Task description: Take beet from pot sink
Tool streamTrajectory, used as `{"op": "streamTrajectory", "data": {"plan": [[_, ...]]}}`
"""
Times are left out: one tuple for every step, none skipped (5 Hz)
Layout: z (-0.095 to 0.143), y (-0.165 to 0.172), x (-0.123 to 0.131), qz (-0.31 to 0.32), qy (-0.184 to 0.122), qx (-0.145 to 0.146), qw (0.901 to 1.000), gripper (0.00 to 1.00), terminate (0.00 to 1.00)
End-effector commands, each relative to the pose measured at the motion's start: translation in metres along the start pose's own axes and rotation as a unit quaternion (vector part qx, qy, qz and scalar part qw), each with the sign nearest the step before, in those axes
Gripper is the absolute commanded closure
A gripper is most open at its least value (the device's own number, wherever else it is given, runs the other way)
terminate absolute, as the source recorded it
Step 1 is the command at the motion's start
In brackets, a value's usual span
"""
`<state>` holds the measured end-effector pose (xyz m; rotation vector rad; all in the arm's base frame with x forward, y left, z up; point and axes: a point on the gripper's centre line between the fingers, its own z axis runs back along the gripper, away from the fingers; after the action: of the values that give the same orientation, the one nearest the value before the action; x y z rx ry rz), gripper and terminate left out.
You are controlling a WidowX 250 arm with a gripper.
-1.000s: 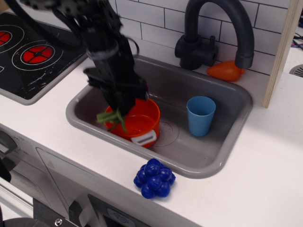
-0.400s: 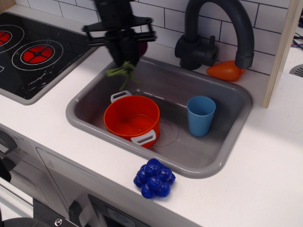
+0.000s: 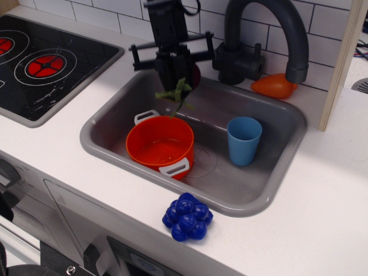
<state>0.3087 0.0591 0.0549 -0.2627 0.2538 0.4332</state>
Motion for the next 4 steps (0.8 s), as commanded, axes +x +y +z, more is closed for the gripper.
{"op": "streamTrajectory", "data": {"plan": [[0.001, -0.002, 0.006, -0.050, -0.085, -0.005, 0.9951, 1.00, 0.00], [-0.003, -0.009, 0.007, -0.041, -0.085, -0.029, 0.9952, 1.00, 0.00], [-0.004, -0.018, 0.000, -0.052, -0.082, -0.044, 0.9943, 1.00, 0.00], [-0.006, -0.030, -0.008, -0.058, -0.076, -0.067, 0.9932, 1.00, 0.00]]}}
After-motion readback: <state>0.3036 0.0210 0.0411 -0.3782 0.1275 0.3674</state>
